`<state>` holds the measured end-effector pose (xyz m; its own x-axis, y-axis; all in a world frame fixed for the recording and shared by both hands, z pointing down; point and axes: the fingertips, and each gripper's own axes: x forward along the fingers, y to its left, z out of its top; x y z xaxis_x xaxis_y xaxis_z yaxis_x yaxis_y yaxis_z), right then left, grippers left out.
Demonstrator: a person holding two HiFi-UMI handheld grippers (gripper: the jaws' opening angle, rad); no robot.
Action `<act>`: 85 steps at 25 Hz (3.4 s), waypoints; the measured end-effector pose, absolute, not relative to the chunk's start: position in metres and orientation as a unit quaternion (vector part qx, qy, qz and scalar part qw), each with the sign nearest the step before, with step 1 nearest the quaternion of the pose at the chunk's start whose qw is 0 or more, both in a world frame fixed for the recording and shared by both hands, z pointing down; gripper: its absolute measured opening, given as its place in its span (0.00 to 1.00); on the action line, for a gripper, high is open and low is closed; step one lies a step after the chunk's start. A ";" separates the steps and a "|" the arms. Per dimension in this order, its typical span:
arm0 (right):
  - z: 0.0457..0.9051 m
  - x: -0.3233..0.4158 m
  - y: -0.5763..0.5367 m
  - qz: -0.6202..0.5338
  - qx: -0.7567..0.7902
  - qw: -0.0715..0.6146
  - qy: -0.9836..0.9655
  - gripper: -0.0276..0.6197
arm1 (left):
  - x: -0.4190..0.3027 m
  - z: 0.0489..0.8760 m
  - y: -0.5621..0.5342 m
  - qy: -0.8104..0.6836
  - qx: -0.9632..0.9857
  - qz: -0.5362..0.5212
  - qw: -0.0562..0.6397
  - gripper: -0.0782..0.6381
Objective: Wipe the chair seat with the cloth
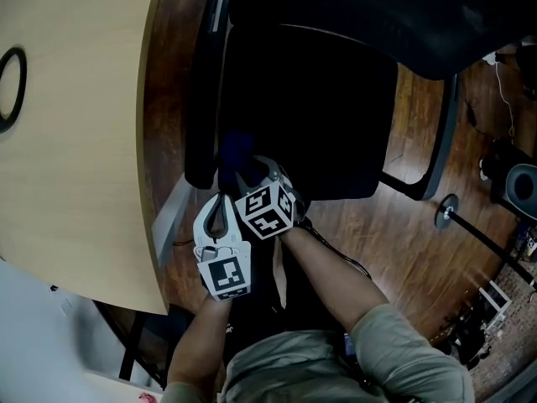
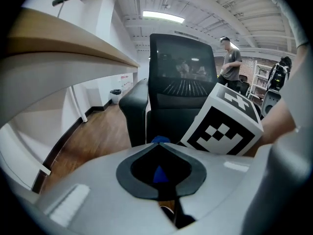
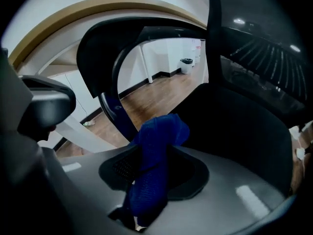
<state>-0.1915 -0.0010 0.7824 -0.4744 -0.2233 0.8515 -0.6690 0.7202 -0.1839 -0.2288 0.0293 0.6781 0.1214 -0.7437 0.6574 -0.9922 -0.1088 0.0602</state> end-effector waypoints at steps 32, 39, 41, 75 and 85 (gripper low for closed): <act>0.804 0.210 0.032 0.406 0.581 0.348 -0.614 0.25 | 0.070 0.688 0.028 -0.423 0.836 0.279 0.210 0.12; 0.798 0.209 0.027 0.408 0.581 0.348 -0.612 0.25 | 0.060 0.684 0.022 -0.436 0.829 0.280 0.211 0.12; 0.789 0.203 0.020 0.393 0.582 0.349 -0.621 0.25 | 0.050 0.682 0.017 -0.447 0.824 0.276 0.213 0.12; 0.790 -0.144 0.068 0.261 0.237 0.449 -0.821 0.25 | -0.202 0.689 0.082 -0.619 0.681 0.272 0.282 0.12; 0.780 0.025 0.051 0.315 0.383 0.441 -0.748 0.25 | -0.070 0.668 0.042 -0.528 0.766 0.273 0.243 0.12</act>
<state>0.0248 0.0511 0.7803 -0.3182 -0.2953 0.9009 -0.8507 0.5084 -0.1338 -0.0703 0.0420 0.6685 0.2930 -0.6761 0.6760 -0.9423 -0.3241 0.0843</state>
